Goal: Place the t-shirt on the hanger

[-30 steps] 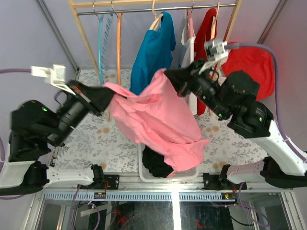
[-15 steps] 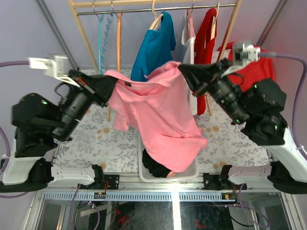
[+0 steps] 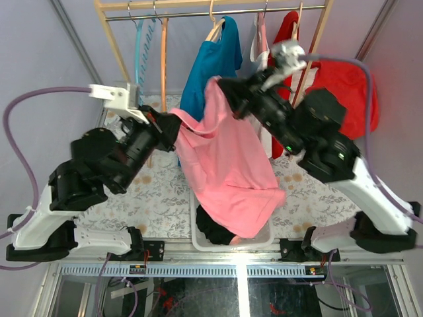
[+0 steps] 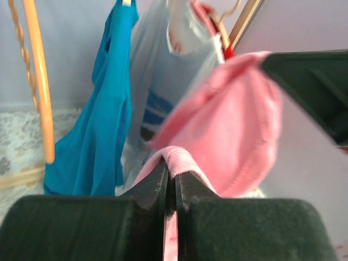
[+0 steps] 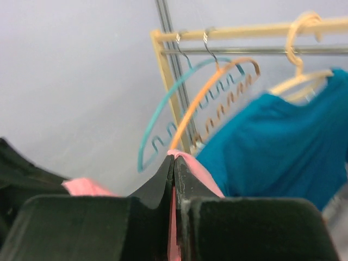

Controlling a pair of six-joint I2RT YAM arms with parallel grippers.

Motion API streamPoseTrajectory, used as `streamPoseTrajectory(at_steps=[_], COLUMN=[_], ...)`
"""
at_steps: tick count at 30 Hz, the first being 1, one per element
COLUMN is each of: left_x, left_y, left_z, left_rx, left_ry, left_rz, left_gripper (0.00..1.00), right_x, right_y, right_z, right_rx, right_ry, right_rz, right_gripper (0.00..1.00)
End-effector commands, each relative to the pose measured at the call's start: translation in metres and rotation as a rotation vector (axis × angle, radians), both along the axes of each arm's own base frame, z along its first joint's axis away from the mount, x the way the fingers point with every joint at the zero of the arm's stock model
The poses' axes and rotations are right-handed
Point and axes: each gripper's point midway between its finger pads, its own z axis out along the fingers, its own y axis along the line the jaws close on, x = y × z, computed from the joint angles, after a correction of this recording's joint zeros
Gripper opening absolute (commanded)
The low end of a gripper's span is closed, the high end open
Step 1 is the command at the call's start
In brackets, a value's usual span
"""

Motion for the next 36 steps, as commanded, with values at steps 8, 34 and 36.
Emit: streamPoseTrajectory(at_steps=[8, 34, 36], left_x=[-0.020, -0.026, -0.024], left_y=[0.088, 0.093, 0.082], left_z=[0.161, 0.176, 0.151], left_rx=[-0.421, -0.403, -0.373], left_ry=[-0.343, -0.392, -0.330], left_rz=[0.094, 0.069, 0.048], left_gripper=[0.00, 0.00, 0.00], right_x=[0.029, 0.027, 0.025], right_y=[0.042, 0.027, 0.026], right_z=[0.139, 0.125, 0.101], right_rx=[0.240, 0.226, 0.212], right_ry=[-0.274, -0.328, -0.293], right_rz=[0.100, 0.126, 0.141], right_gripper=[0.00, 0.00, 0.00])
